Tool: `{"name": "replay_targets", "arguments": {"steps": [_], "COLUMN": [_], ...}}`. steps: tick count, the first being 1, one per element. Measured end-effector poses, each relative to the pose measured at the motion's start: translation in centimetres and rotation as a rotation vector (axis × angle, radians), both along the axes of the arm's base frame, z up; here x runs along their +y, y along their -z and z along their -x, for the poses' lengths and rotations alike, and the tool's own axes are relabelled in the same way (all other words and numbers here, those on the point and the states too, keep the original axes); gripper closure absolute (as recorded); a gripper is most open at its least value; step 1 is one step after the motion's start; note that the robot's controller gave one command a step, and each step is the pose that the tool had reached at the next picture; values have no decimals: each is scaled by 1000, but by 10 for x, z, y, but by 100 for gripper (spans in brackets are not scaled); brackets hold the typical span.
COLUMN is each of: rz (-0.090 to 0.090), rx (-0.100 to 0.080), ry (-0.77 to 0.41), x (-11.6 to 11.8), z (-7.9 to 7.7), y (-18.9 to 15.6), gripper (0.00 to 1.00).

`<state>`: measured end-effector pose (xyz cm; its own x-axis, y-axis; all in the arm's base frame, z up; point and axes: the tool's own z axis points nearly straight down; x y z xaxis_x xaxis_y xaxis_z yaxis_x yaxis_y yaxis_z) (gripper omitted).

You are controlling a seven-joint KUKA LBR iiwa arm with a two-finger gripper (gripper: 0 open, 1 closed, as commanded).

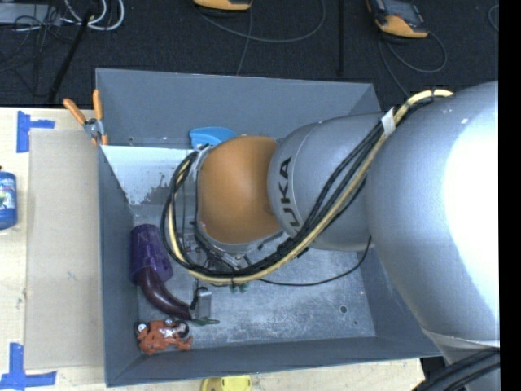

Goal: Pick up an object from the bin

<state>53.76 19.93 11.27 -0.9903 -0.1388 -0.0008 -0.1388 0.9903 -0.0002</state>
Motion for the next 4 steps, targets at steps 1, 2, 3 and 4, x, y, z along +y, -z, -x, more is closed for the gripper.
{"name": "replay_targets", "arguments": {"steps": [1,2,3,4], "rz": [0,2,6,6], "rx": [0,5,3,3], "ry": [-15,-29,-152,-151], "x": [2,5,22,22], "z": [0,13,32,32], "y": [6,36,30,30], "gripper": [0,0,100,100]}}
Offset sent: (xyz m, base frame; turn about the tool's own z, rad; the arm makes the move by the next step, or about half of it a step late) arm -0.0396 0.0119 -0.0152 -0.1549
